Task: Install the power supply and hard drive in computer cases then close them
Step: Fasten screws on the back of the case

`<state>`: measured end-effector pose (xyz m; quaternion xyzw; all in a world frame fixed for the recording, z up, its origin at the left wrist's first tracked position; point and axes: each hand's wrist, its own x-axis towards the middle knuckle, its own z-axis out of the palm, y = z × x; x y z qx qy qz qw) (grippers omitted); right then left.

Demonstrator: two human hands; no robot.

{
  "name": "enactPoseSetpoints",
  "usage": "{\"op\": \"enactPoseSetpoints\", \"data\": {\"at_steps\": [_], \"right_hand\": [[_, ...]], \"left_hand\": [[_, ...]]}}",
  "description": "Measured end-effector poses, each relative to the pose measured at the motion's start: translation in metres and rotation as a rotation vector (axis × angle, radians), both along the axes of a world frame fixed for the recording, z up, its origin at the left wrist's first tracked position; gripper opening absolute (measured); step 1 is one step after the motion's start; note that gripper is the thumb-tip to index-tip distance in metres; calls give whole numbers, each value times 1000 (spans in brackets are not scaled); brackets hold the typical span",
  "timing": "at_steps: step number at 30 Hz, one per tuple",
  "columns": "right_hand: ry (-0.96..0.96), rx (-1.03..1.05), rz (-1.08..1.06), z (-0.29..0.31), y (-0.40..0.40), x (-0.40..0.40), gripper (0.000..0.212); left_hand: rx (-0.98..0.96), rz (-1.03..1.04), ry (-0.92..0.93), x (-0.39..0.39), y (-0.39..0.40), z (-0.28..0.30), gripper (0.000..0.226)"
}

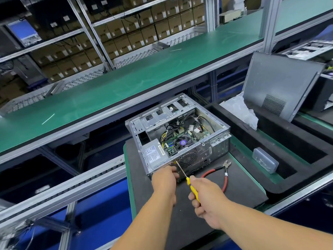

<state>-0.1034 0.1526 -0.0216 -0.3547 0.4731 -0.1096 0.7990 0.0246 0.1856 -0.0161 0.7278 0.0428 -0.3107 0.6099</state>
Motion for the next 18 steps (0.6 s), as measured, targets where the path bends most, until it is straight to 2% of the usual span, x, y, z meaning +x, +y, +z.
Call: {"op": "enactPoseSetpoints", "data": {"at_steps": [1, 3, 4, 6, 8, 10, 13, 18], "right_hand": [[-9, -5, 7, 0, 1, 1, 20], [-20, -15, 14, -2, 2, 1, 15], [-22, -12, 15, -3, 3, 1, 14], [-23, 6, 15, -5, 4, 2, 12], [-16, 14, 5, -5, 6, 4, 15], [3, 3, -11, -6, 7, 6, 17], [49, -32, -16, -8, 6, 6, 21], [89, -102, -18, -13, 4, 6, 25]], "left_hand": [[84, -25, -243, 3, 4, 5, 13], [198, -202, -717, 17, 8, 22, 14], [268, -323, -904, 28, 6, 32, 13], [441, -643, -1127, 53, -5, 49, 20], [604, -967, -1212, 73, -15, 56, 35], [683, -1129, -1235, 84, -21, 53, 41], [588, -1155, -1190, 85, -20, 45, 44], [570, -1113, -1419, 84, -12, 23, 42]]}}
